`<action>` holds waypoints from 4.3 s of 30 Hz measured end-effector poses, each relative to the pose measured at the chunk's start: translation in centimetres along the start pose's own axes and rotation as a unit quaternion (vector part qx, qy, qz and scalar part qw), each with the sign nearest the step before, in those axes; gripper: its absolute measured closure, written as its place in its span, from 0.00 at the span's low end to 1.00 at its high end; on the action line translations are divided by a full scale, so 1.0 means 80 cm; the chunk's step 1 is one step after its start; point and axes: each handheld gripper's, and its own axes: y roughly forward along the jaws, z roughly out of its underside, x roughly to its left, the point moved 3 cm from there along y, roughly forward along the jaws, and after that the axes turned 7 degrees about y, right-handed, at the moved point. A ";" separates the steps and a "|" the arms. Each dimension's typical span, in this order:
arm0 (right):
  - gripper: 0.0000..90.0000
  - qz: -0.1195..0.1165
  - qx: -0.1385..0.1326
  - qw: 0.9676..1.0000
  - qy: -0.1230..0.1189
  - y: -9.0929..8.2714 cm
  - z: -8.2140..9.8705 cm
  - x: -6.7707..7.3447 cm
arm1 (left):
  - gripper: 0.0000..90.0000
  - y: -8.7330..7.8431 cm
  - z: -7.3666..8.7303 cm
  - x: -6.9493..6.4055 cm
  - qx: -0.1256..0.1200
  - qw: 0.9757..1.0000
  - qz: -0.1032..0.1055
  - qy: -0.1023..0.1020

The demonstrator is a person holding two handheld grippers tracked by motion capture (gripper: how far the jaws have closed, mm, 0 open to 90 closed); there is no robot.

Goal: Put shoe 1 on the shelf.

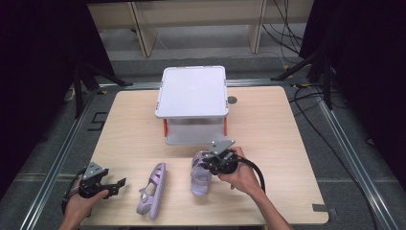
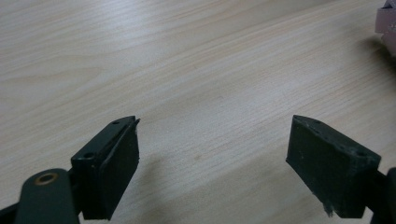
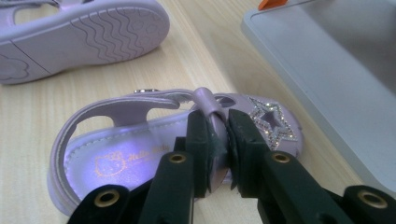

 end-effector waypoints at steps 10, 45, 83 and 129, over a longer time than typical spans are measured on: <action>0.89 -0.017 0.001 1.000 0.005 -0.017 -0.016 -0.005 | 0.18 0.000 0.000 -0.001 -0.004 1.000 0.002 -0.003; 0.89 -0.058 0.006 0.998 -0.005 -0.082 -0.142 0.005 | 0.18 -0.002 0.002 0.001 -0.007 1.000 -0.001 -0.009; 0.89 -0.049 0.012 0.997 -0.051 -0.118 -0.260 -0.011 | 0.18 0.000 0.002 0.001 -0.008 1.000 0.000 -0.012; 0.89 0.025 0.026 0.998 -0.049 -0.011 -0.307 -0.176 | 0.18 -0.003 0.003 0.000 -0.005 1.000 0.004 -0.013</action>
